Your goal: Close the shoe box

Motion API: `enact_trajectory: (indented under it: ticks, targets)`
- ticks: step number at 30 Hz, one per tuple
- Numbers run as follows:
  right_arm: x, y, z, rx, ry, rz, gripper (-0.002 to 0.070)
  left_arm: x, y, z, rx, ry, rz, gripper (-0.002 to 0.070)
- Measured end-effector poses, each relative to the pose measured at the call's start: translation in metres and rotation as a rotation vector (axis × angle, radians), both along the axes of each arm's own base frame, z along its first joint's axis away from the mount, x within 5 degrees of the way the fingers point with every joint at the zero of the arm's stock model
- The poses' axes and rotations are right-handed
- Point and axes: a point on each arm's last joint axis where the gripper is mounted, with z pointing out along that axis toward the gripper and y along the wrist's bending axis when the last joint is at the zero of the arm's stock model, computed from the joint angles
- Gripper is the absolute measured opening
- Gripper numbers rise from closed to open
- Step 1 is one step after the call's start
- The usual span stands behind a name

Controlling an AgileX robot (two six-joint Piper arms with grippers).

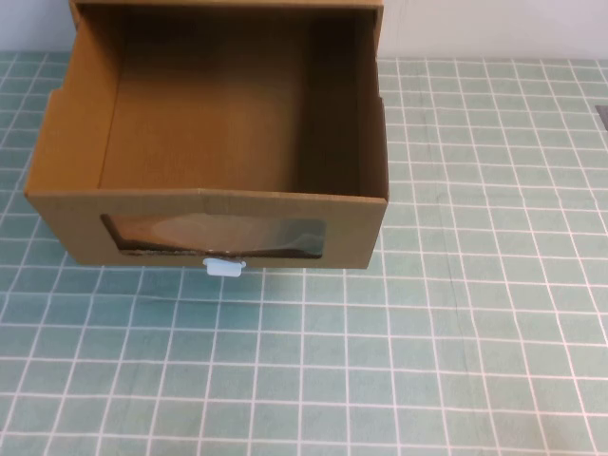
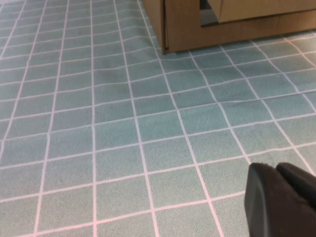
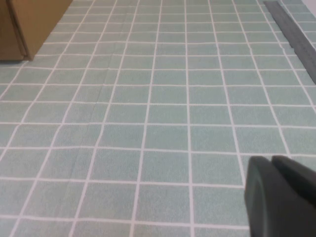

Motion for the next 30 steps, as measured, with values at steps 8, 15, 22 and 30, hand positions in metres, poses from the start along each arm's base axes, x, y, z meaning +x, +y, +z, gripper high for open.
enact_trajectory:
  ticks: [8, 15, 22, 30]
  targets:
    - [0.0000, 0.0000, 0.0000, 0.000, 0.000, 0.000, -0.0014, 0.0000, 0.0000, 0.0000, 0.000, 0.000, 0.000, -0.0005]
    - [0.0000, 0.0000, 0.0000, 0.000, 0.000, 0.000, -0.0014, 0.0000, 0.0000, 0.0000, 0.000, 0.000, 0.000, -0.0005]
    - [0.0000, 0.0000, 0.0000, 0.000, 0.000, 0.000, -0.0014, 0.0000, 0.0000, 0.0000, 0.000, 0.000, 0.000, -0.0005]
    - [-0.0001, 0.0015, 0.0000, 0.048, 0.003, 0.004, -0.0014, 0.0000, 0.0000, 0.0000, 0.000, 0.000, 0.000, -0.0005]
